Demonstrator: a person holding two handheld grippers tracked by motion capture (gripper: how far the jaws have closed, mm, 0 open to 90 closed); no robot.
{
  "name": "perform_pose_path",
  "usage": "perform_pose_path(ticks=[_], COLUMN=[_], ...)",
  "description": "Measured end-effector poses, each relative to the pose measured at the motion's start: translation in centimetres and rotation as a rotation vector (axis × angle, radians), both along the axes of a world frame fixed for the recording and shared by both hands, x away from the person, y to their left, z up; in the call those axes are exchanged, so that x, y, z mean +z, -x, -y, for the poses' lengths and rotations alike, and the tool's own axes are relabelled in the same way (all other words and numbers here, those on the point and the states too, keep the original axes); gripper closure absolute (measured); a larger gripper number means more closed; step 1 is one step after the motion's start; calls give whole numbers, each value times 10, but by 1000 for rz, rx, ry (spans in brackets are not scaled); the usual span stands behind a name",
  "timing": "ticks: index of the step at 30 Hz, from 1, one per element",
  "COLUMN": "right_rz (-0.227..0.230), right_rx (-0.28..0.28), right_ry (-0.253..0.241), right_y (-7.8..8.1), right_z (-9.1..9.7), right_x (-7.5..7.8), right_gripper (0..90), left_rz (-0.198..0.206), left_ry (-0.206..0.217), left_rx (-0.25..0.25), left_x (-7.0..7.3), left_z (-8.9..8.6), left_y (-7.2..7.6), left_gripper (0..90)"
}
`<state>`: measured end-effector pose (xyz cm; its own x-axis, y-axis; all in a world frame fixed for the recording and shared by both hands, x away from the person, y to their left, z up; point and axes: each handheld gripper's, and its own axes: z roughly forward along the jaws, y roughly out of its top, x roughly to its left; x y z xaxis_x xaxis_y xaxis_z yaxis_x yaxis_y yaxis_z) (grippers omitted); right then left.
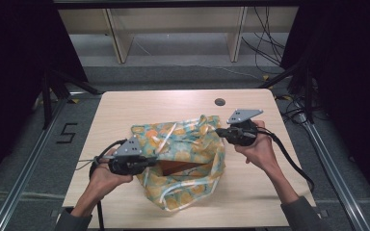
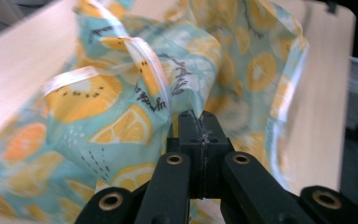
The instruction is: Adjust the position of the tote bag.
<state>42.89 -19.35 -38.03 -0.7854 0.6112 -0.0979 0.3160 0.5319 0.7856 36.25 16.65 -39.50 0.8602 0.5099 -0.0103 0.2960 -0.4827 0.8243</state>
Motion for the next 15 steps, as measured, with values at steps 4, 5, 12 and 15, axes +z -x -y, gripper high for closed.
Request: perform_pose_path(ticks=[4,5,12,15], right_rz=[-17,-32,-150,-166], right_rx=[-69,-78,-134,-126], right_ry=[57,75,147,163], right_y=[-31,-39,-67,-62], right_z=[-6,-8,-9,-4], right_x=[-15,-20,-73,-82], right_gripper=[900,900,900,900], left_rz=[-9,-8,-98,-125], left_ry=[43,62,66,78], left_rx=[62,104,219,242], left_x=[5,3,-23,-30], left_z=[-8,-10,-17,-17], left_y=[-33,-41,-88,-95], left_gripper=[896,896,896,896])
